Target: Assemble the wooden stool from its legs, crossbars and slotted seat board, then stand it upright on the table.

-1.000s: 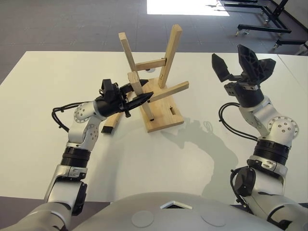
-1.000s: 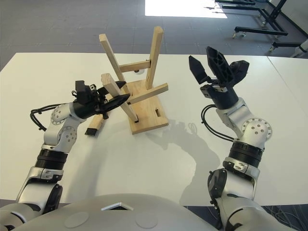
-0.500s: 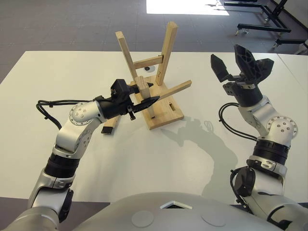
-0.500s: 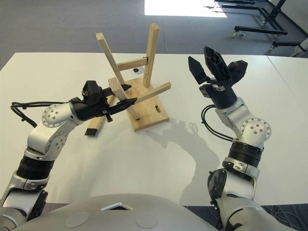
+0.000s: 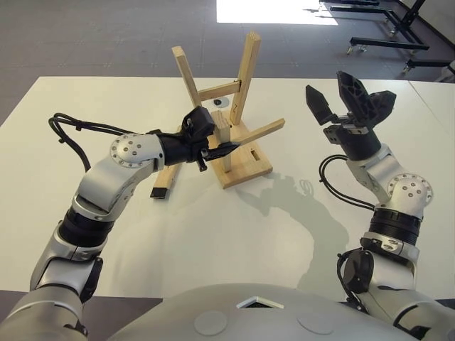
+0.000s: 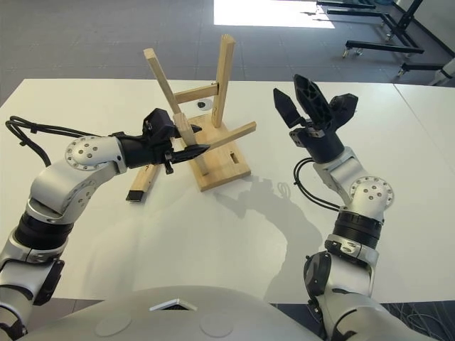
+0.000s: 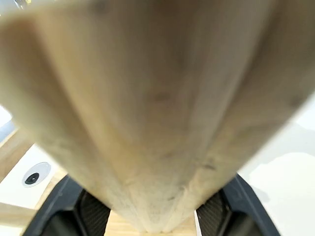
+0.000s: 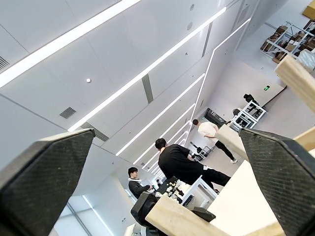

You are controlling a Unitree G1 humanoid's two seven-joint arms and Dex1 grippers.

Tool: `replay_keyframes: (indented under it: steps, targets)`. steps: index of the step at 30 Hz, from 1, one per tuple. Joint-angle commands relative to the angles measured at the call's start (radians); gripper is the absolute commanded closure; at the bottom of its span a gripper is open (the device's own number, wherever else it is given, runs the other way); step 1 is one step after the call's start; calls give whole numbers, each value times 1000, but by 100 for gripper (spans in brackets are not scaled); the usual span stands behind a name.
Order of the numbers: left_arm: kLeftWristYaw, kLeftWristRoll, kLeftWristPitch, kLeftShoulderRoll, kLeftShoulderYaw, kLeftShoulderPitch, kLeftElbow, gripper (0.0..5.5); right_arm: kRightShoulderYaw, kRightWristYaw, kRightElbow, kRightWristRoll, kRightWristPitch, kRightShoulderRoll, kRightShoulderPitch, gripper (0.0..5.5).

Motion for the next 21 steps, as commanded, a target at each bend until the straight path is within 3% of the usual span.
replay_keyframes:
  steps: [1,8,9,18,21]
  targets:
    - [34,85,139,25,-102,103,100,345,2,-11,-14,-6,-11,5,9,10]
    - [31,-1,139,-3,-13,98,122,345,7,-9,-14,-6,-19,11,14,10]
    - [26,-7,139,-4,-4,92,121,309,8,-8,-12,-7,-20,12,12,10]
    - [3,-30,179,-35,56,84,107,181,12,-1,-4,-15,-23,11,8,10]
    - [35,-68,227,-16,155,131,29,135,10,-1,-4,-15,-24,10,10,10]
